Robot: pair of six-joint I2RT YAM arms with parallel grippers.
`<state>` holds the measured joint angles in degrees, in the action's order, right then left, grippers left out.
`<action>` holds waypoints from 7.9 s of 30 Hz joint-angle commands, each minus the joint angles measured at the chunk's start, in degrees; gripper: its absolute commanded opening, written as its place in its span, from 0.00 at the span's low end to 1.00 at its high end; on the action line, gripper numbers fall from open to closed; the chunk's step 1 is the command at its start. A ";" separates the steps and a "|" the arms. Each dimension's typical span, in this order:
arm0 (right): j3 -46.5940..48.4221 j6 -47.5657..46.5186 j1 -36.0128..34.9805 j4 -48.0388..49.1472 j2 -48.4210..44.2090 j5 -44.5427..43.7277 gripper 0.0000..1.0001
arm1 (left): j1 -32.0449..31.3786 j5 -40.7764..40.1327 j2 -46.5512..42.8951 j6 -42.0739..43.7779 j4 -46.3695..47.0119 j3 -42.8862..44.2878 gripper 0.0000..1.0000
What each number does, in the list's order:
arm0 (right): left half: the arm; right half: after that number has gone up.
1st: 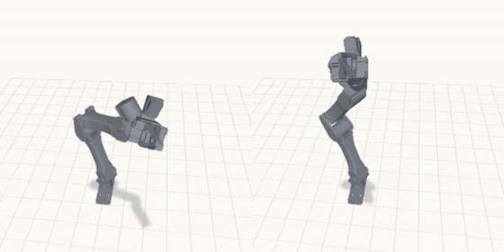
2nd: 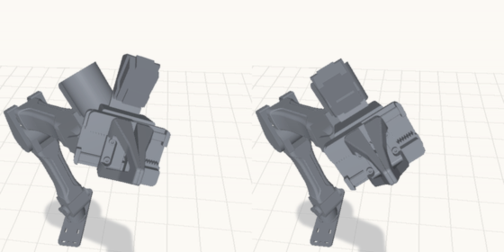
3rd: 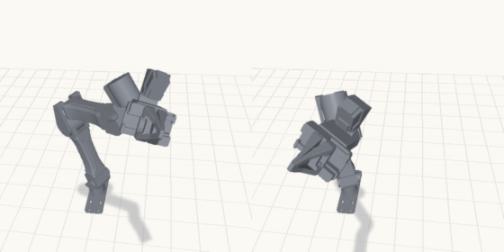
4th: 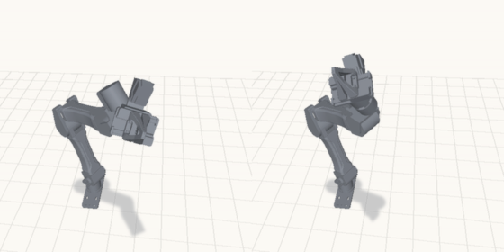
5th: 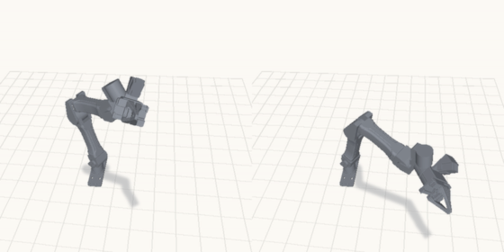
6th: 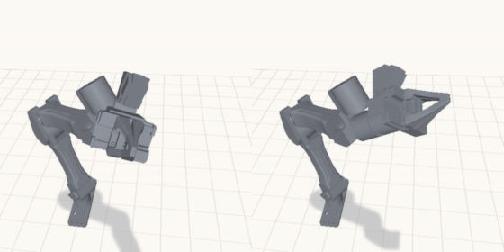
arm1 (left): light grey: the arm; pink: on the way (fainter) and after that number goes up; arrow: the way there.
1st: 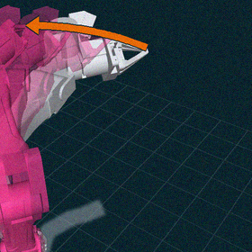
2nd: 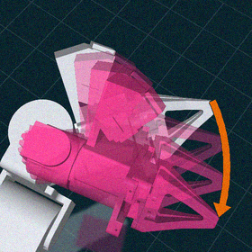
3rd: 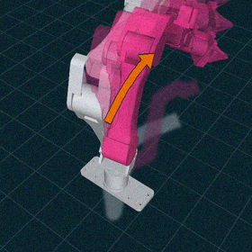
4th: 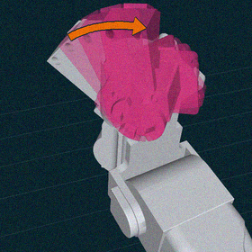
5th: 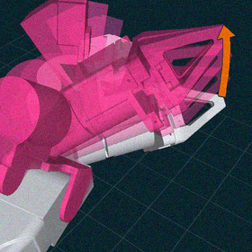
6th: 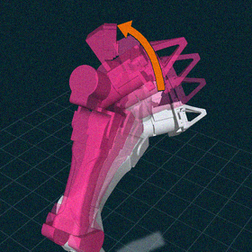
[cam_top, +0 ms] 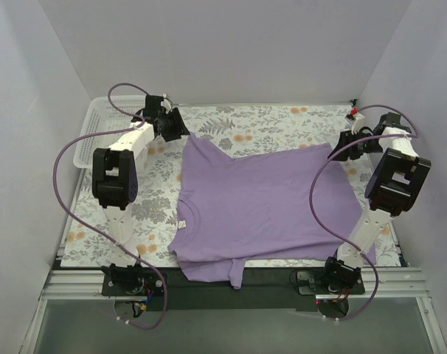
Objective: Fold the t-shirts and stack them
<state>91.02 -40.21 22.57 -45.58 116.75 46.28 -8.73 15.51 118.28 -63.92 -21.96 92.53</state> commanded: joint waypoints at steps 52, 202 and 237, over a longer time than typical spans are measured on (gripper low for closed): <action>1.70 13.49 -1.74 10.25 2.34 -4.09 0.49 | 0.12 -2.77 16.01 7.23 -6.25 19.87 0.41; 4.27 25.53 0.63 21.49 5.28 0.82 0.01 | 0.38 2.60 7.23 2.49 -4.85 19.89 0.00; 28.78 82.34 30.41 58.87 -34.13 30.00 0.01 | 0.38 -2.06 -41.19 -5.95 6.75 28.92 0.00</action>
<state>119.42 17.80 48.90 -6.42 81.23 69.91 -8.38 16.05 79.40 -67.64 -18.63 118.15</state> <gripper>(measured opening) 0.020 0.021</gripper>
